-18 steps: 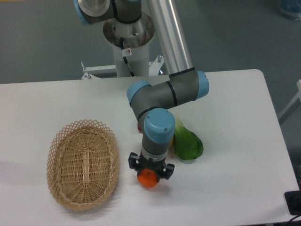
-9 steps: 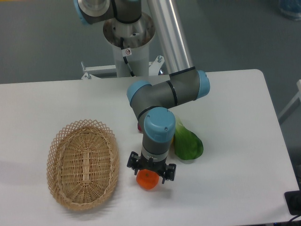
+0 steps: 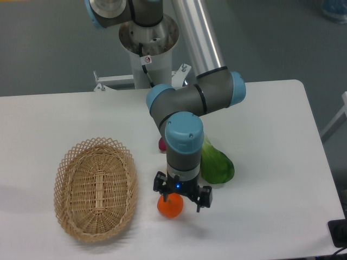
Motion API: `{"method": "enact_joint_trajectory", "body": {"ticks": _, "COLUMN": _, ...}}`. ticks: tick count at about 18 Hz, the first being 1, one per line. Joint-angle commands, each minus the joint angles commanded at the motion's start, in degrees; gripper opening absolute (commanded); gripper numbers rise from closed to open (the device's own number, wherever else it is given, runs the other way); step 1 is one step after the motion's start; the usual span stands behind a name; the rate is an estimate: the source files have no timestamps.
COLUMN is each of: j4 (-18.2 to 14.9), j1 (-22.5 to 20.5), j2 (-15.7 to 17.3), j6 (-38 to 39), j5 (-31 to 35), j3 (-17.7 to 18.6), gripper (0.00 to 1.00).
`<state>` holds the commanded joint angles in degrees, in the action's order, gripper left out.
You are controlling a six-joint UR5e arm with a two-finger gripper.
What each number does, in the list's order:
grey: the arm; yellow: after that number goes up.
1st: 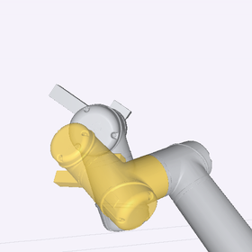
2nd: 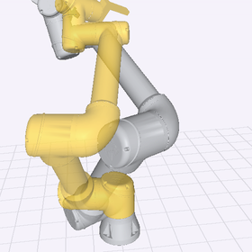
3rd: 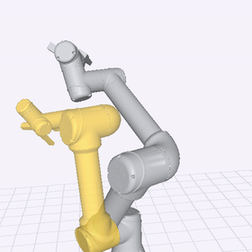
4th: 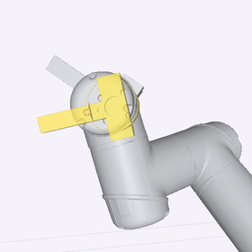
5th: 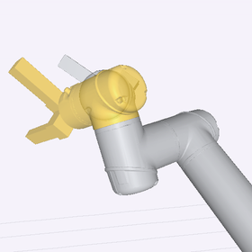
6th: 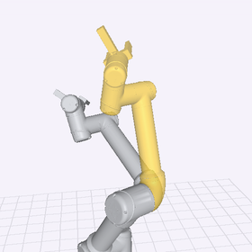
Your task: Place the orange on the table
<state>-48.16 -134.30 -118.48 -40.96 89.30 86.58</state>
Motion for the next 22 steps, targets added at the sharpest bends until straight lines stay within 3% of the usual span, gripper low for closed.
{"method": "enact_joint_trajectory", "body": {"ticks": 4, "j4": -0.87, "j1": -1.23, "j2": 2.99, "j6": -2.1, "j5": 0.09, "j3": -0.36, "gripper": 1.0}}
{"method": "enact_joint_trajectory", "body": {"ticks": 8, "j4": -1.67, "j1": -3.33, "j2": 6.5, "j6": -10.53, "j5": 0.09, "j3": 0.17, "gripper": 1.0}}
{"method": "enact_joint_trajectory", "body": {"ticks": 15, "j4": -12.46, "j1": -9.92, "j2": 13.88, "j6": -28.97, "j5": 0.18, "j3": -0.53, "gripper": 1.0}}
{"method": "enact_joint_trajectory", "body": {"ticks": 18, "j4": -13.27, "j1": -13.61, "j2": 16.0, "j6": -36.1, "j5": 0.09, "j3": -0.44, "gripper": 1.0}}
{"method": "enact_joint_trajectory", "body": {"ticks": 22, "j4": -14.85, "j1": -15.2, "j2": 17.23, "j6": -39.9, "j5": -0.09, "j3": -0.27, "gripper": 1.0}}
